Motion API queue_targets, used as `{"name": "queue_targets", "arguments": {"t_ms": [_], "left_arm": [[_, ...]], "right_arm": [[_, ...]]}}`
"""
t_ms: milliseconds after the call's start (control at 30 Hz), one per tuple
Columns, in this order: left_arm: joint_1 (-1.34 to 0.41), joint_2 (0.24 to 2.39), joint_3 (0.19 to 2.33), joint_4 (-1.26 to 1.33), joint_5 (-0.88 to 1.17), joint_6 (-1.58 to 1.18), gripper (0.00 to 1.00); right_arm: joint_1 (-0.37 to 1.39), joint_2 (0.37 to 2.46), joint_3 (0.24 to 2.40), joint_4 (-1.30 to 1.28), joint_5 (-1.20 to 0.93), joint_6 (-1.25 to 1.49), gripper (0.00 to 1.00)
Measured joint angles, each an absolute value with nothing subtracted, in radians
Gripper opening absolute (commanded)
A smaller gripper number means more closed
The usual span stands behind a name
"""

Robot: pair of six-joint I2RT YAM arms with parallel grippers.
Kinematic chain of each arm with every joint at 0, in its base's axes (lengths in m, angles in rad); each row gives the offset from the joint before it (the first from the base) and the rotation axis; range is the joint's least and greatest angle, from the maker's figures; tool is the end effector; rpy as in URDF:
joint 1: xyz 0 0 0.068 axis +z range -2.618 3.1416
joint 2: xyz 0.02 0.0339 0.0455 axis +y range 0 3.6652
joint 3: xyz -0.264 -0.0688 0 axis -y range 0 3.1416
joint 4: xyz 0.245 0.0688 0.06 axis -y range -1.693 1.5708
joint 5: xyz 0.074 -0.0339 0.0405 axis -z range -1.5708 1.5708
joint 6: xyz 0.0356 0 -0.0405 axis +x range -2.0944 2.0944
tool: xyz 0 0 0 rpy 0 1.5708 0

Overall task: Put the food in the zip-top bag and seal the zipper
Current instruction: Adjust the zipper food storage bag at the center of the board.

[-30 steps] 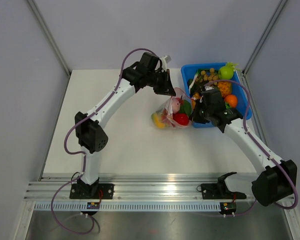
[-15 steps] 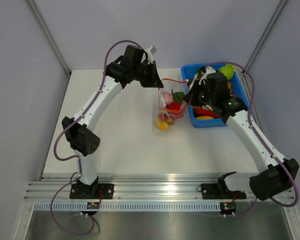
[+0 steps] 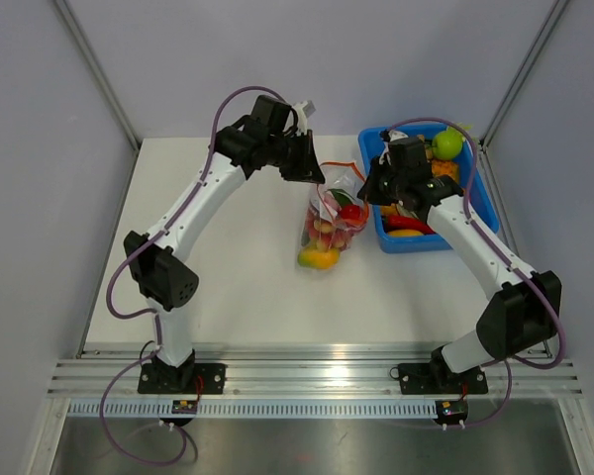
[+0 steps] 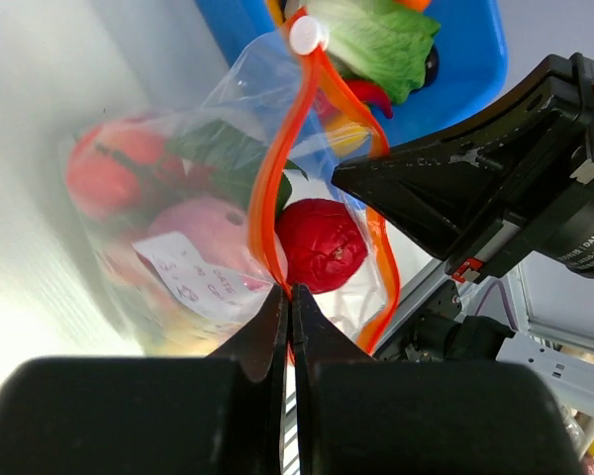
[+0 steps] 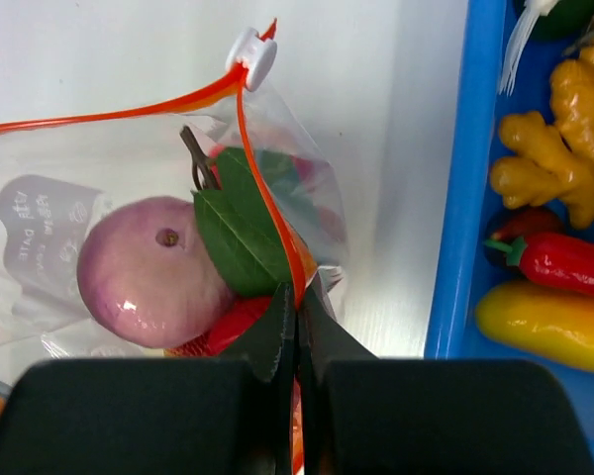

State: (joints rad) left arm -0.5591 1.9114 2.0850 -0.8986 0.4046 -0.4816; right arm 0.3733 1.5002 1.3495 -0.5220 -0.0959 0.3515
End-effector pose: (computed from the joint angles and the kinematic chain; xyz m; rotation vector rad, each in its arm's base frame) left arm 0.3478 -0.2341 0.3930 0.3173 2.4120 -0.9732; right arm 0.3137 0.1265 0.3312 -0.0778 2.2861 0.4933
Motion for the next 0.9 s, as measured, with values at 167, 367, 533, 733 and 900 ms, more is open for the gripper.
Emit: {"name": "queue_targets", "arguments": {"t_ms": [167, 367, 533, 733, 900], "left_arm": [[-0.559, 1.915, 2.128, -0.901, 0.404, -0.467, 0.0], [-0.551, 1.948, 2.139, -0.905, 0.404, -0.424, 0.0], [-0.521, 1.998, 2.164, -0.931, 0.398, -0.368, 0.65], [-0.509, 1.988, 2.204, -0.949, 0.352, -0.269, 0.68], [-0.559, 1.806, 2.025, -0.917, 0.26, -0.146, 0.6]], "right_arm": [[0.373, 1.499, 1.365, -0.501, -0.116, 0.357, 0.0], [0.389, 1.456, 1.248, -0.434, -0.18, 0.427, 0.0], [0.427, 1.417, 1.138, -0.352, -0.225, 0.524, 0.0], [0.443, 1.411, 1.106, -0.26, -0.257, 0.645, 0.0], [0.443, 1.411, 1.106, -0.226, -0.259, 0.696, 0.0]]}}
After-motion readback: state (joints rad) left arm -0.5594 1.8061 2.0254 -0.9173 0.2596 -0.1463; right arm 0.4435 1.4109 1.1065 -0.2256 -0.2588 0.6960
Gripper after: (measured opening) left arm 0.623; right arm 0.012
